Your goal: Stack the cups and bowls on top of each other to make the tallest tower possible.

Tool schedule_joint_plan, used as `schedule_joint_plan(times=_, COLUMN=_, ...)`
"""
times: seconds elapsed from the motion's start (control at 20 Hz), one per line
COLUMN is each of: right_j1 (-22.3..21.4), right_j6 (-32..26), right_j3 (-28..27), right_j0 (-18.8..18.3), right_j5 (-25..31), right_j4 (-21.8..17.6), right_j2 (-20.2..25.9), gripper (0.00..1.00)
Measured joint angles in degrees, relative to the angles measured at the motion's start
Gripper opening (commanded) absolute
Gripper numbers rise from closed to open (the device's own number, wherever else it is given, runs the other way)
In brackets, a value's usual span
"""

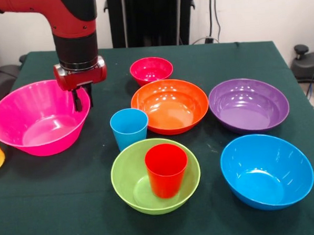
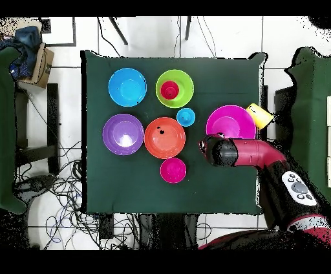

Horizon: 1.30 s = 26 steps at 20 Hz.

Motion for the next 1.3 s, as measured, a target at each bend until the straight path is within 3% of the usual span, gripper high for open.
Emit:
schedule_joint_plan(times=0.3, right_j1=-1.1, right_j6=0.0, right_j3=0.1, right_j0=-0.5, right_j5=0.0, right_j4=0.0, right_j2=0.4, gripper=0.00)
schedule_joint_plan(times=0.55, right_j1=-4.5, right_j6=0.0, right_j3=1.4, right_j0=-2.3, right_j5=0.1, right_j4=1.2, right_j2=1.4, gripper=0.00)
schedule_joint_plan(times=0.9, right_j1=-11.3, right_j6=0.0, right_j3=3.7, right_j0=-4.4, right_j5=4.7, right_j4=7.1, right_j2=2.6, gripper=0.00)
schedule_joint_plan(times=1.3, right_j1=-15.2, right_j6=0.0, right_j3=3.8, right_j0=-3.6, right_j5=9.7, right_j4=11.2, right_j2=3.0, gripper=0.00)
